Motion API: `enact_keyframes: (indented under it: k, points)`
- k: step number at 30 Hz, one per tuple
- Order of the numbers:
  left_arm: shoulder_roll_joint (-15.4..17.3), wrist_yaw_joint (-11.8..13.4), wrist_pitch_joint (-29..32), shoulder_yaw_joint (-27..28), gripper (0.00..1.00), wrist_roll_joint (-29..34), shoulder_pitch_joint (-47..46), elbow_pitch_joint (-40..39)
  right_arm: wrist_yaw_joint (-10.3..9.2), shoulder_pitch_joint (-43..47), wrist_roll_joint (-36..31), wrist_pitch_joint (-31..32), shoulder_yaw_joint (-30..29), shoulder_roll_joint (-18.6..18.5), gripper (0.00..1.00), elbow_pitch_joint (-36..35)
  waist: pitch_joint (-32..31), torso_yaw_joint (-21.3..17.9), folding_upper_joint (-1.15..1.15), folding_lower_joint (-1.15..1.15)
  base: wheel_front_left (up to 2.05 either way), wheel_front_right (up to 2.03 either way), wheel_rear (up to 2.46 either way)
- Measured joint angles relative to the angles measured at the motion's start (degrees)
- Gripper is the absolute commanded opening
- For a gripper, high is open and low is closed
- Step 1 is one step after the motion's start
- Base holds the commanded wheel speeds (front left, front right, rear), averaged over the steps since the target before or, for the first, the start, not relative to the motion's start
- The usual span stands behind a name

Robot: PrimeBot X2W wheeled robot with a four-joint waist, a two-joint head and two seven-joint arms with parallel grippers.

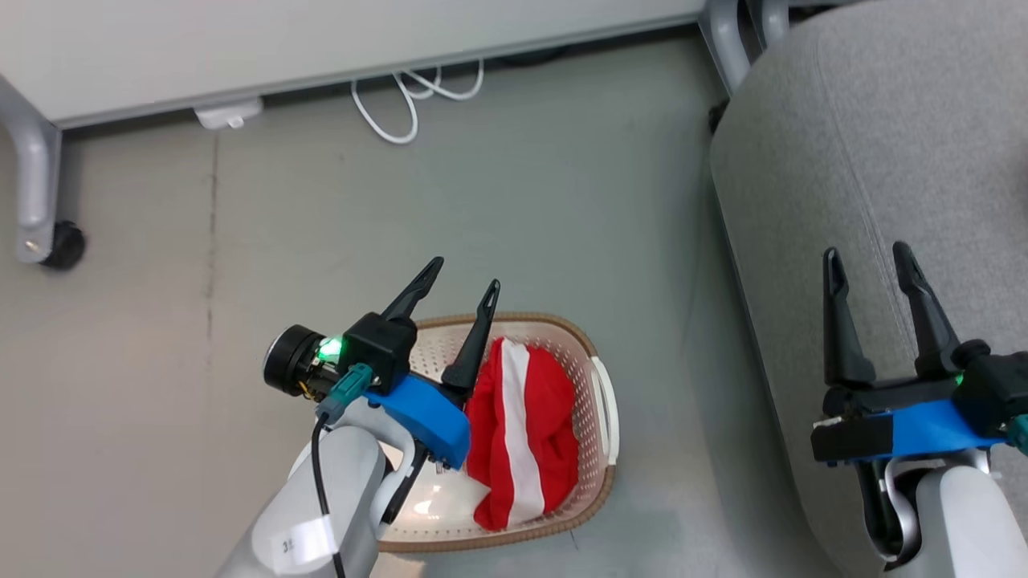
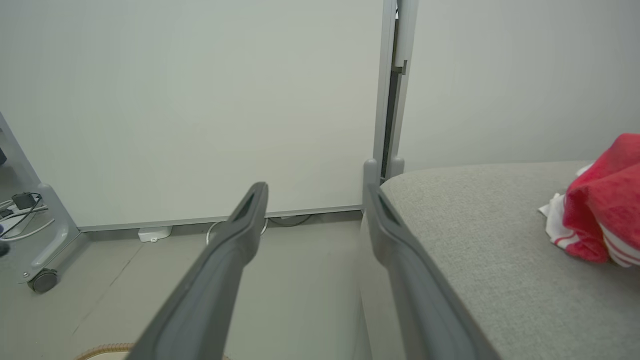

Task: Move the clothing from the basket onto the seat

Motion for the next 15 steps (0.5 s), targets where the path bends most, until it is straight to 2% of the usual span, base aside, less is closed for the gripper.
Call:
enact_keyframes:
  k: [15]
  points:
    - [2.15,0.0,0.0,-11.35,1.0,-6.72,-11.18,16.62,0.0,-7.3,-0.31,0.0,1.34,0.01,1.0,-2.52,12.35,-3.72,0.0,0.0,0.0,0.0,0.0]
